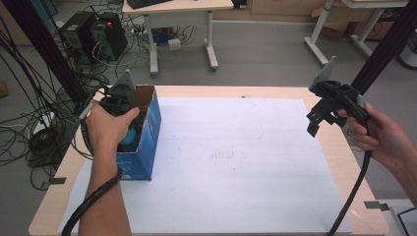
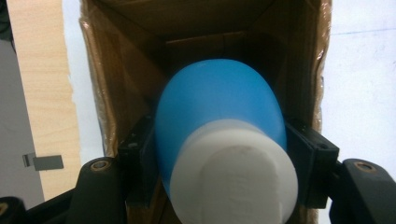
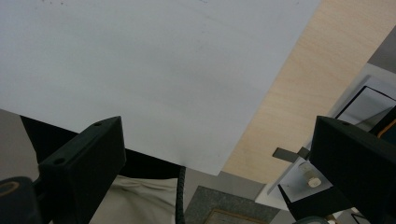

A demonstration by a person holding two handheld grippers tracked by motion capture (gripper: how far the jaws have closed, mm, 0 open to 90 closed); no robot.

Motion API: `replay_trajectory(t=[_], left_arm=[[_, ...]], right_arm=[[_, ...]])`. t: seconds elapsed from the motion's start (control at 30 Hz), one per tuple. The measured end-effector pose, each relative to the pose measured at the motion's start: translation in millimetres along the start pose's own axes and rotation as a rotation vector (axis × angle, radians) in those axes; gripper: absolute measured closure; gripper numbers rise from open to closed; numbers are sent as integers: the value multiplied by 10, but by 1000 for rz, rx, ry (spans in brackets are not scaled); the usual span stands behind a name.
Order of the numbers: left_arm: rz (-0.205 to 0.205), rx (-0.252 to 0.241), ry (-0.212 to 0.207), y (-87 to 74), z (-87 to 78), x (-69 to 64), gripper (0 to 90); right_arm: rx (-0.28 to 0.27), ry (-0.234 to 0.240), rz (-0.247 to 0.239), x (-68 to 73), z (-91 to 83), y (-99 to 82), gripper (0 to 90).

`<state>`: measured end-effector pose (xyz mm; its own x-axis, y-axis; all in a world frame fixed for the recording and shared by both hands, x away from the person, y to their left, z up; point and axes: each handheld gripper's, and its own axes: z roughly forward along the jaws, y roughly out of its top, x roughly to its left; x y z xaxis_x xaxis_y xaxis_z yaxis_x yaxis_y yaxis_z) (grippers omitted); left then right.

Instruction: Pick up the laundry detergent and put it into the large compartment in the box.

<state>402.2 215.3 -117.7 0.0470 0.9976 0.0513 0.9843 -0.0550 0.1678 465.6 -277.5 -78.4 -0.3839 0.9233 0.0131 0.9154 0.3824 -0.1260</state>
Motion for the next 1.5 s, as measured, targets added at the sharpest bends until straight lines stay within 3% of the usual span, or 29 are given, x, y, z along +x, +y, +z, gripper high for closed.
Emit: replay_trajectory(t=[0.17, 0.3, 0.33, 0.9, 1.5], left_arm=[[-8, -1, -11, 0, 7, 33, 369], [4, 19, 28, 27, 77, -36, 368], [-6, -1, 13, -4, 70, -2, 369], [-21, -17, 5, -23, 87, 54, 366], [-46, -49, 4, -143, -59, 73, 316]], right_arm=[[0, 1, 3, -15, 11, 2, 36], [4, 2, 1, -8, 27, 12, 37], [4, 3, 1, -7, 28, 12, 37], [9, -10, 1, 43, 37, 50, 37], [7, -14, -5, 72, 32, 43, 37]])
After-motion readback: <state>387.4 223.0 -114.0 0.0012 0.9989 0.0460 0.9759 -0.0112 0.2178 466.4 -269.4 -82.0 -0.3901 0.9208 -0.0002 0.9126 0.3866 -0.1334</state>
